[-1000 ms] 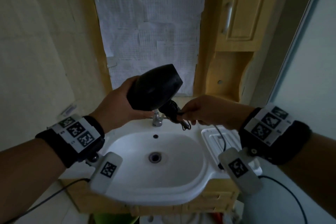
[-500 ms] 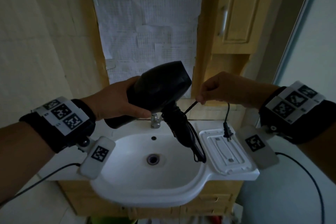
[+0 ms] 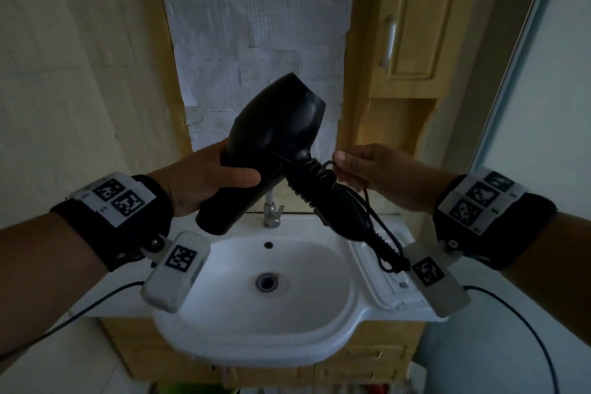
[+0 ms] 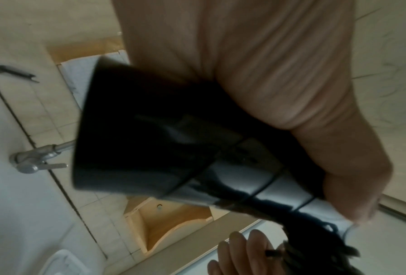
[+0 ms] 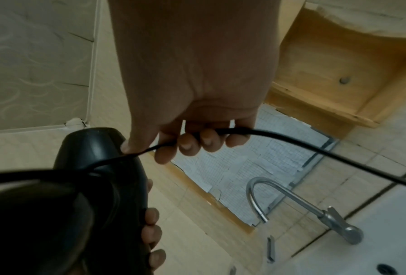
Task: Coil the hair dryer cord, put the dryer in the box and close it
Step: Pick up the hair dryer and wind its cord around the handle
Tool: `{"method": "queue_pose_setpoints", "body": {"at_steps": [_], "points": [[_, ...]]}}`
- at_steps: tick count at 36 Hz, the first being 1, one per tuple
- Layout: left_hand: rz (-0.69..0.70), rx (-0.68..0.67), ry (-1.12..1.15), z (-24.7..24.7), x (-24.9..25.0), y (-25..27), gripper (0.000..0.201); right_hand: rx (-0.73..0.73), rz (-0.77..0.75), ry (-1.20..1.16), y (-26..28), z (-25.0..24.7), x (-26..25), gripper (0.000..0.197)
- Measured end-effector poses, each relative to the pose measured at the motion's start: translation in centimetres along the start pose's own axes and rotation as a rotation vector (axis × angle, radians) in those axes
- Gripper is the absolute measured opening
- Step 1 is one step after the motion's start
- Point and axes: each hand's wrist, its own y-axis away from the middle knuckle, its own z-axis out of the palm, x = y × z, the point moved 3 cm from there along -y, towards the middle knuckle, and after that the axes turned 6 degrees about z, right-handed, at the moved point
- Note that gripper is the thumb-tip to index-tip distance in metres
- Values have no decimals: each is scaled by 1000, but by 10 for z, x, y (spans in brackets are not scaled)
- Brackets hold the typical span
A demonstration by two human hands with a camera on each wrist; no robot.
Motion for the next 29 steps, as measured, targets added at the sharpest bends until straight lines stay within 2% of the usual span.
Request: {"method": "queue_pose_setpoints", "body": {"at_steps": [2,4,8,11,13,14,16,17,20,23,25,27,29], "points": [[18,6,50,2,0,-2,81,-48,49,-104,-2,4,5,77],[34,0,90,5,0,-4,77,-56,52,-200,-1,7,4,81],[54,32,130,9,2,-7,85,11,-14,-244,-4,8,8,60],[60,75,157,11,2,-11,92,20,-4,-413,-5,6,19,24],[64,106,179,13,2,-14,93,48,5,-500,-7,11,27,48],[69,123,189,13,2,-15,92,81,-10,-485,-8,13,30,48],[76,154,201,16,1,-18,93,172,-39,-456,-13,21,29,24],[78,173,203,17,1,-19,96,209,-34,-473,-14,24,27,18],[82,206,208,20,2,-21,105,225,-39,-541,-12,33,19,24],[80,213,210,23,0,-22,95,261,-58,-559,-10,41,20,22],[78,222,186,26,-3,-23,78,253,-26,-570,-11,48,24,23],[86,245,147,29,-5,-24,62,215,5,-582,-11,55,25,25],[100,280,96,30,-6,-25,62,158,24,-596,-11,59,26,31]]}}
